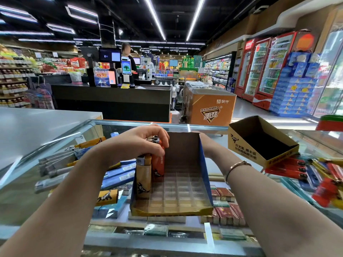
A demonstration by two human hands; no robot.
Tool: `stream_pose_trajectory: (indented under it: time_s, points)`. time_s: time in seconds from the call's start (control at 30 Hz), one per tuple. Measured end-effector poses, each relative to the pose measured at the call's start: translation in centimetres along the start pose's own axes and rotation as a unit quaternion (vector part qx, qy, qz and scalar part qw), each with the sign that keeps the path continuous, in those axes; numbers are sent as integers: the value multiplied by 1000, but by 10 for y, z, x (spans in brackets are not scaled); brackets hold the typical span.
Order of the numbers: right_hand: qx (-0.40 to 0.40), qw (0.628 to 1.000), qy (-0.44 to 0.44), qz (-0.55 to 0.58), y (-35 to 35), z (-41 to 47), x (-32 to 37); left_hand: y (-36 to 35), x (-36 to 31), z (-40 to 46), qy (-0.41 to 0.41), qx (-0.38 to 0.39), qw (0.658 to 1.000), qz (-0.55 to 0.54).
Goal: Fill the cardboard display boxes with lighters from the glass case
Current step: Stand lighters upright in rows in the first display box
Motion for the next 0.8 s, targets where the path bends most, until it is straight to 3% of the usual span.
stream_pose_trajectory:
  time_s: [0.2,0.33,0.47,0.63,0.8]
  points:
    - [-46,989,36,-137,8,-8,4,0,-1,0,-2,-2,1000,5]
    - [-95,994,-6,61,47,-30,5,-4,-3,2,-4,-16,1000,-2]
    - [-104,964,44,239,76,-67,20,-11,-6,5,-19,-47,999,-8]
    - [13,898,113,426,70,-103,43,-12,-17,4,-71,-91,993,0]
    - [65,870,102,478,38,-111,54,-12,-35,-1,-148,-143,977,64]
Point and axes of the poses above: each hand's wrist, its own z-axis towards the middle knuckle, its own y-axis out of the back of the hand, x = y × z, the point moved 5 cm from there along z, towards the middle knuckle, and after that the axes turned 12 degrees about -y, right-handed, at the moved point
